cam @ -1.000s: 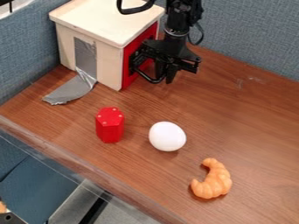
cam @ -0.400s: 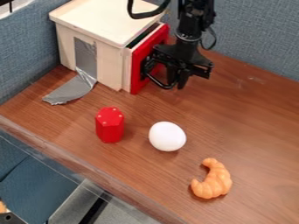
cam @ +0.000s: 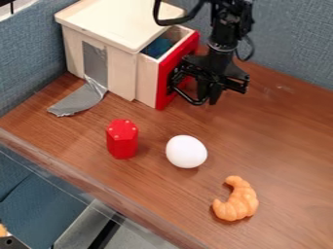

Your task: Open the drawer

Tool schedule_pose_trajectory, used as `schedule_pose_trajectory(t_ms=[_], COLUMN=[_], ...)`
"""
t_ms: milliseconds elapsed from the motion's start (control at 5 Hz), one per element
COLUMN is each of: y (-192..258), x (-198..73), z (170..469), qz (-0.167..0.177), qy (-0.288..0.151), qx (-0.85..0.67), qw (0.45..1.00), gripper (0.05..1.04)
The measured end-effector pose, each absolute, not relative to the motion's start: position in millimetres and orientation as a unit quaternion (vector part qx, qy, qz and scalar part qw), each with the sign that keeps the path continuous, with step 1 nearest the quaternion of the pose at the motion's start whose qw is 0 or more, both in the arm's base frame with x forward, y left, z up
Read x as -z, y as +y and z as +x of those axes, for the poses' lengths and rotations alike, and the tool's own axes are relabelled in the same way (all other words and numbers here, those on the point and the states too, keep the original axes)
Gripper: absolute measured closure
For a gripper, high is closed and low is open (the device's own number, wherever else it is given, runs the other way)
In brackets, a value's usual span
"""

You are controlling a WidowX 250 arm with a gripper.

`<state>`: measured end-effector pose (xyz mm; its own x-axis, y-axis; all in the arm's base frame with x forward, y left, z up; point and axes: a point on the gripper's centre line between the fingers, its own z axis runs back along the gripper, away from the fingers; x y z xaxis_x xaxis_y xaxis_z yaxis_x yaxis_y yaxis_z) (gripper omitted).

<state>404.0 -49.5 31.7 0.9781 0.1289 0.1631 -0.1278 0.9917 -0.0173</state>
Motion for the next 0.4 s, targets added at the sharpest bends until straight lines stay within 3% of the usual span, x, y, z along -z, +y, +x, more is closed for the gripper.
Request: schedule_pose_trajectory(t_ms=[400], y=[-66.2], x=[-31.8], z=[400.3], qz=[-0.013], qy=[-0.076], qx=[-0.053], qw=[0.996], gripper=[0.923])
